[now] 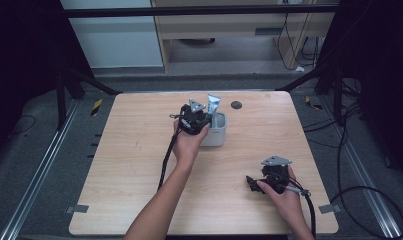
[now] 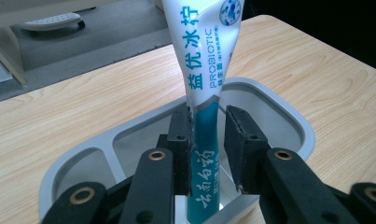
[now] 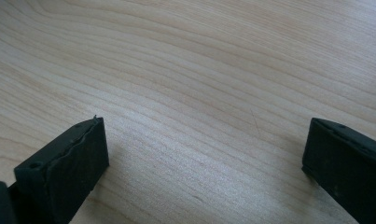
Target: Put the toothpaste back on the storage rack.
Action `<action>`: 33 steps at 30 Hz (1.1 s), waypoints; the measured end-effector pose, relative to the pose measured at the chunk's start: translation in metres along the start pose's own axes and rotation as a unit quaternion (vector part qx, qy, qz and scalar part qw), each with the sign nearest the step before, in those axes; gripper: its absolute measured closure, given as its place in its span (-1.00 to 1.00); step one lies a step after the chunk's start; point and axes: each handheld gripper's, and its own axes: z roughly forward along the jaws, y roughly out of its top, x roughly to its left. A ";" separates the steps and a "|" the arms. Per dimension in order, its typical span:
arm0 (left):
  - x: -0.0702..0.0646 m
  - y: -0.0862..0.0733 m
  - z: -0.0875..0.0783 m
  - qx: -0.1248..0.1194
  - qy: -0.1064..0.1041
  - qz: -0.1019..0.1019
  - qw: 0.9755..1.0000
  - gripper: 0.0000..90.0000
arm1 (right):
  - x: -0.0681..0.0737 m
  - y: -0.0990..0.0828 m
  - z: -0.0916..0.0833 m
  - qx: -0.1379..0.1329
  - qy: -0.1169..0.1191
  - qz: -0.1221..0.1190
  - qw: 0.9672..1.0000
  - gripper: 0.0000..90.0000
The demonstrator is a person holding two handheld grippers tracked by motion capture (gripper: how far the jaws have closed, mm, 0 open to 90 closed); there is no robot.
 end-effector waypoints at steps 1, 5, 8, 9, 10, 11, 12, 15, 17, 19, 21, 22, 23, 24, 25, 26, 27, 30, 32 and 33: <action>0.000 0.000 -0.001 0.000 -0.001 0.002 1.000 0.59 | 0.000 0.000 0.000 0.000 0.000 0.000 1.000 -0.99; -0.003 0.000 -0.007 -0.001 -0.002 0.011 1.000 0.58 | 0.000 0.000 0.000 0.000 0.000 0.000 1.000 -0.99; -0.004 0.001 -0.012 -0.001 -0.005 0.017 1.000 0.56 | 0.000 0.000 0.000 -0.001 0.000 -0.001 1.000 -0.99; -0.005 0.002 -0.013 -0.001 -0.005 0.019 1.000 0.55 | 0.000 0.000 0.000 -0.001 0.000 -0.001 1.000 -0.99; -0.006 0.002 -0.015 0.000 -0.006 0.023 1.000 0.54 | 0.000 0.000 0.000 -0.001 -0.001 -0.001 1.000 -0.99; -0.006 0.002 -0.017 -0.001 -0.008 0.024 1.000 0.53 | 0.000 0.000 0.000 -0.001 -0.001 -0.001 1.000 -0.99; -0.007 0.003 -0.018 -0.001 -0.009 0.027 1.000 0.52 | 0.000 0.000 0.000 -0.001 -0.001 -0.001 1.000 -0.99; -0.010 0.004 -0.022 0.000 -0.013 0.036 0.999 0.48 | 0.000 0.000 0.000 -0.001 0.000 -0.001 1.000 -0.99; -0.011 0.004 -0.024 0.002 -0.014 0.041 0.999 0.43 | 0.000 0.000 0.000 -0.001 0.000 -0.001 1.000 -0.99; -0.012 0.005 -0.026 0.003 -0.015 0.044 0.999 0.38 | 0.000 0.000 0.000 -0.001 0.000 0.000 1.000 -0.99; -0.014 0.005 -0.028 0.005 -0.015 0.048 0.999 0.29 | 0.000 0.000 0.000 -0.001 0.000 0.000 1.000 -0.99; -0.014 0.005 -0.029 0.007 -0.016 0.052 0.998 0.25 | 0.000 0.000 0.000 -0.001 0.000 0.000 1.000 -0.99; -0.015 0.005 -0.030 0.008 -0.017 0.056 0.998 0.21 | 0.000 0.000 0.000 -0.001 0.001 0.000 1.000 -0.99; -0.016 0.005 -0.031 0.008 -0.017 0.058 0.998 0.16 | 0.000 0.000 0.000 -0.001 0.001 -0.001 1.000 -0.99; -0.017 0.005 -0.032 0.011 -0.017 0.060 0.998 0.12 | 0.000 0.000 0.000 -0.001 0.001 -0.001 1.000 -0.99; -0.017 0.005 -0.033 0.013 -0.017 0.062 0.998 0.07 | 0.000 0.000 0.000 -0.001 0.001 0.000 1.000 -0.99; -0.018 0.005 -0.034 0.013 -0.018 0.063 0.998 0.03 | 0.000 0.000 0.000 -0.001 0.001 -0.001 1.000 -0.99; -0.017 0.004 -0.036 0.017 -0.021 0.064 0.998 -0.13 | 0.000 0.000 0.000 -0.001 0.001 0.000 1.000 -0.99; -0.017 0.003 -0.038 0.021 -0.025 0.065 0.997 -0.23 | 0.000 0.000 0.000 -0.001 0.001 0.000 1.000 -0.99; -0.017 0.003 -0.038 0.023 -0.026 0.066 0.997 -0.27 | 0.000 0.000 0.000 -0.001 0.001 0.000 1.000 -0.99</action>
